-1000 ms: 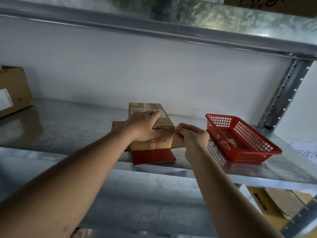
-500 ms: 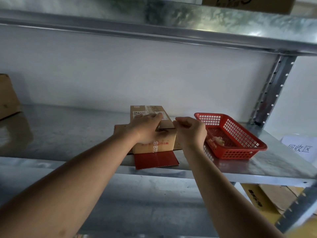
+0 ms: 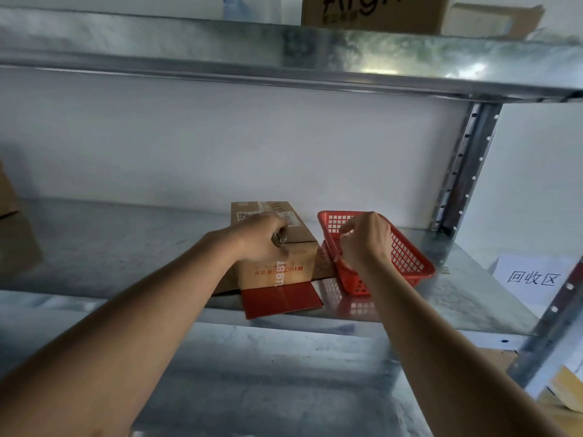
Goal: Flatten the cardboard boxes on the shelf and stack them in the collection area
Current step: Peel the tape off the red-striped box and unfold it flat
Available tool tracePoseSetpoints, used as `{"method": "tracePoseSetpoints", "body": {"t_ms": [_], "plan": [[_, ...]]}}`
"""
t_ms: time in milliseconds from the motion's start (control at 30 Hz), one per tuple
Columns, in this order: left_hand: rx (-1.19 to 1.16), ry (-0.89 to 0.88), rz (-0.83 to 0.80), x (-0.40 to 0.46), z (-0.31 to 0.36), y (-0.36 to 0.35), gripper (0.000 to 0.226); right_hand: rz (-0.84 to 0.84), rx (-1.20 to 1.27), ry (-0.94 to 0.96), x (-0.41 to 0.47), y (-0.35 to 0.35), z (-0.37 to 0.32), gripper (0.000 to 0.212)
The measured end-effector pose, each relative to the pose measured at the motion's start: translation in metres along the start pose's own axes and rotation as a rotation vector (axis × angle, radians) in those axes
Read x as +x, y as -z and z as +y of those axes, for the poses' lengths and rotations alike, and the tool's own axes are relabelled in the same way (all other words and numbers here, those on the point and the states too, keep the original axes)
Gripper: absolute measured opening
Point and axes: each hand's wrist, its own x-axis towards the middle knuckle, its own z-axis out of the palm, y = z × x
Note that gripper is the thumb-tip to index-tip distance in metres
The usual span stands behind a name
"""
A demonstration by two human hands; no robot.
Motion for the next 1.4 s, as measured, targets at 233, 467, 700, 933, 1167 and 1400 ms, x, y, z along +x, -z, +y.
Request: {"method": "tracePoseSetpoints", "body": {"t_ms": [233, 467, 700, 933, 1167, 1400], "plan": [[0.001, 0.118, -0.073, -0.015, 0.000, -0.006, 0.094, -0.183, -0.106, 0.013, 0.009, -0.004, 0.019, 0.009], [0.024, 0.145, -0.082, -0.020, 0.000, -0.006, 0.092, -0.124, 0.007, 0.223, 0.001, 0.002, 0.016, 0.017], [0.216, 0.277, 0.188, -0.040, -0.007, -0.009, 0.067, -0.297, 0.271, 0.570, -0.013, -0.014, -0.026, 0.017], [0.091, 0.356, -0.015, -0.053, -0.015, 0.011, 0.095, -0.306, 0.284, 0.647, -0.028, -0.046, -0.047, 0.022], [0.144, 0.324, 0.028, -0.048, -0.047, 0.032, 0.036, -0.312, 0.362, 0.534, -0.039, -0.057, -0.052, 0.022], [0.200, 0.259, 0.124, -0.037, -0.058, 0.006, 0.012, -0.347, 0.586, 0.052, -0.070, -0.084, -0.060, 0.027]]}}
